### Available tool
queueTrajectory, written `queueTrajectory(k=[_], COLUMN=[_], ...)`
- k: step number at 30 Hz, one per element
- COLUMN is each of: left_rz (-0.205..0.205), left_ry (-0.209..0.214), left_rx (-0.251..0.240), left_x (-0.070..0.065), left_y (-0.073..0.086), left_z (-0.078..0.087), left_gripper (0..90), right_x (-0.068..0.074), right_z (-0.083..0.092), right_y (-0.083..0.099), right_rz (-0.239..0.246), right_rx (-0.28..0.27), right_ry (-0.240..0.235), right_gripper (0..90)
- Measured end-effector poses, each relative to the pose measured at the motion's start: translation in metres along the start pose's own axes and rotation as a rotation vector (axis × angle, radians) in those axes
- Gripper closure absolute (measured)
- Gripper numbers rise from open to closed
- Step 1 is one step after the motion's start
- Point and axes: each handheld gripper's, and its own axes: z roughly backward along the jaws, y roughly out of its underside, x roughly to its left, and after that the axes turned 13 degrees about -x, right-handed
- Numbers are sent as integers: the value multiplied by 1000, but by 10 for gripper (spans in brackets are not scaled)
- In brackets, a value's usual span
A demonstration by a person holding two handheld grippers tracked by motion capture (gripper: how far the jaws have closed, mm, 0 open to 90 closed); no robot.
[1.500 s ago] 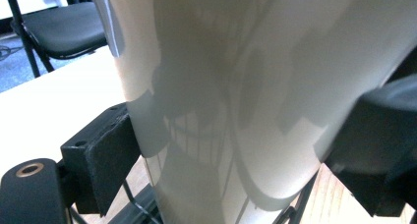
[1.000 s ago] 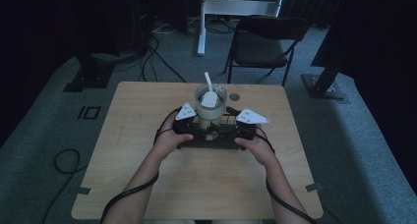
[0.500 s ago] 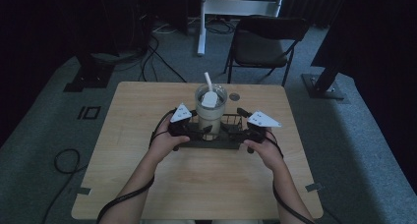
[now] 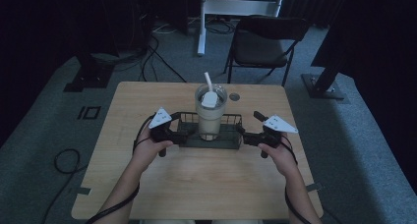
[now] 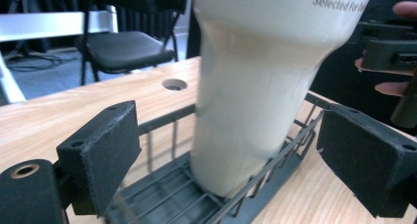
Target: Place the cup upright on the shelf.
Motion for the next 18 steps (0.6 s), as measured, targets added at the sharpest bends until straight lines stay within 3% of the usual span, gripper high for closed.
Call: queueTrajectory(k=[7,18], left_rz=[29,54], left_ry=[-56,-192], left_rx=[-17,-18], left_x=[11,30], left_y=[3,16], left_z=[24,63], left_gripper=[97,97], right_x=[-5,-13], right_z=[14,33], right_y=[5,19], right_rz=[2,-13], right_rx=[11,48], right_ry=[31,86], right_gripper=[90,90])
